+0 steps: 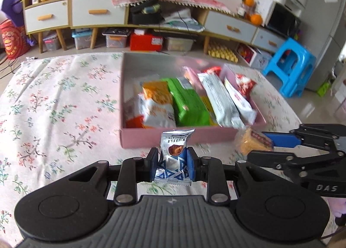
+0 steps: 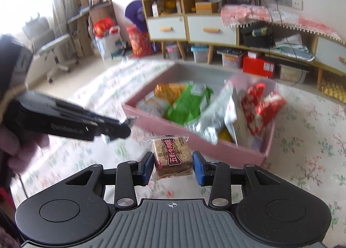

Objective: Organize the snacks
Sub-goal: 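Carry the blue-white and brown packets into the pink box and open both grippers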

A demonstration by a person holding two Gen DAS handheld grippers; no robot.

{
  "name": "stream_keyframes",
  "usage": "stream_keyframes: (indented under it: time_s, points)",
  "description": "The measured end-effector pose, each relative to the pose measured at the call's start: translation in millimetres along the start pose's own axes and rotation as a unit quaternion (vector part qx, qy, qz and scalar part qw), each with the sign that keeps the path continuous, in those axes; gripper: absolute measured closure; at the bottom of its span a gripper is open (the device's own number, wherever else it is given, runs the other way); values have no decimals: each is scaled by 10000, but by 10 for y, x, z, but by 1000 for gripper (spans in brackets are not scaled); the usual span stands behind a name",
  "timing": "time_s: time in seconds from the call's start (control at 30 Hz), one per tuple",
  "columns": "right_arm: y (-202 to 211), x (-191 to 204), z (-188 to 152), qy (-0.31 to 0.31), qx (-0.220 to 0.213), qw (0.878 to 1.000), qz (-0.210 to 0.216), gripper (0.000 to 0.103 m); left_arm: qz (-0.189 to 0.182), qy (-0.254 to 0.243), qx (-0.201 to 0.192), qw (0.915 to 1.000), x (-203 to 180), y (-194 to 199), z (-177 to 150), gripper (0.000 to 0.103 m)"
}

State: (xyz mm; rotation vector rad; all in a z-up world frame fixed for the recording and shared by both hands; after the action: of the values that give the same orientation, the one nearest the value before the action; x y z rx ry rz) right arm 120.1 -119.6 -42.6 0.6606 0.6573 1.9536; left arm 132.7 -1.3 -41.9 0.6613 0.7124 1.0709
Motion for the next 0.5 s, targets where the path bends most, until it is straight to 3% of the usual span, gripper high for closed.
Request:
stream_keyframes:
  time_s: [0.27, 0.5]
  points:
    - [-221, -97, 355, -732, -142, 9968, -287, 65, 232, 253, -260, 9991, 156, -81, 204, 78]
    - [-484, -397, 666, -1704, -313, 9841, -384, 65, 231, 538, -246, 9980, 209, -298, 462, 78]
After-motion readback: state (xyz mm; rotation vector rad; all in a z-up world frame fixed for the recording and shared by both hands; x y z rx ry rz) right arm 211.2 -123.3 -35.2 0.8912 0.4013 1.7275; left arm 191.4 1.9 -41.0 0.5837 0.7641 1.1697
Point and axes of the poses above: each gripper's, at about its wrist camera, not at the fingertips, and y roughly against the way its jaws point, x to its left, z to its top, the point moved 6 cm from there along -y, roughly the way its jaws point, and after that the axes turned 4 degrees about x, right-handed, at the moved point
